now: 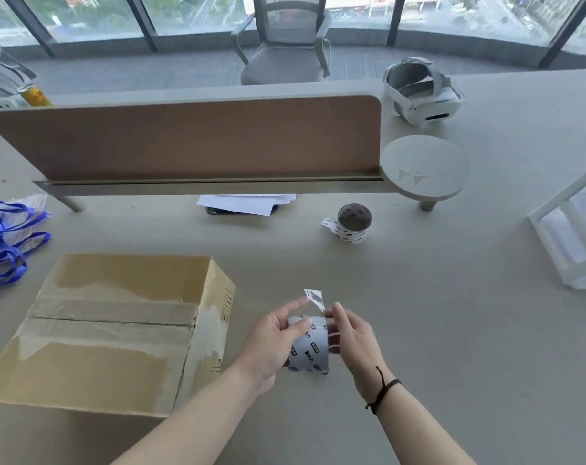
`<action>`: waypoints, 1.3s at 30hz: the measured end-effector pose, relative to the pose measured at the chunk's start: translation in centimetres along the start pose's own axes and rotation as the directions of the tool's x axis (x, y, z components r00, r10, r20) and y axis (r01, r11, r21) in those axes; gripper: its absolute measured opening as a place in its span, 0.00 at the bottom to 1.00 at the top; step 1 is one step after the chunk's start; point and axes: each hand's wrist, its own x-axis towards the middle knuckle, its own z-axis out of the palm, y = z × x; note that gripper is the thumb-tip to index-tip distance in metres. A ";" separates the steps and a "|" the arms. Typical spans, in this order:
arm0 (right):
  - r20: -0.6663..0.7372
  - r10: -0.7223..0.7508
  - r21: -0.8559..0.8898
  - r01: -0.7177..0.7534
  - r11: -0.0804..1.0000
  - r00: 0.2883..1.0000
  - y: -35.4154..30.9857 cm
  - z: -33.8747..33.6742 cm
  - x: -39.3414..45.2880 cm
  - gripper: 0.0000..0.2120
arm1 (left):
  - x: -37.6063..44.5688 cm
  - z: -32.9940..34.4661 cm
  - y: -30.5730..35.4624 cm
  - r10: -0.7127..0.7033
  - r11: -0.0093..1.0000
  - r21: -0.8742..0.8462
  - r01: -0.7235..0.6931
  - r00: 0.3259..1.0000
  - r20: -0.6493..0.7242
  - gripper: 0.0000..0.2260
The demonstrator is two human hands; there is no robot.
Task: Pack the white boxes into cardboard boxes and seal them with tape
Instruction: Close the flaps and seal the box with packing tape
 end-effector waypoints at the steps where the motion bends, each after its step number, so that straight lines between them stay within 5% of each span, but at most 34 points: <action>1: 0.001 0.007 0.065 -0.007 0.998 1.000 -0.8 -0.5 -0.1 0.18 | 0.4 0.5 0.5 0.013 1.000 0.008 -0.013 1.000 0.022 0.16; 6: 0.044 -0.016 0.150 0.009 0.989 0.999 -3.9 -3.1 -0.3 0.11 | 2.8 3.2 2.9 0.043 0.998 0.043 -0.051 0.986 0.163 0.16; 11: -0.107 -0.006 0.203 0.028 0.979 0.994 -6.8 -5.4 1.4 0.07 | 5.5 6.3 5.8 0.034 0.998 0.046 -0.047 0.967 0.254 0.12; 39: -0.502 0.030 0.271 0.125 0.954 0.865 -14.1 -14.1 16.5 0.16 | 21.5 17.9 13.4 0.067 0.981 0.156 -0.118 0.953 0.296 0.11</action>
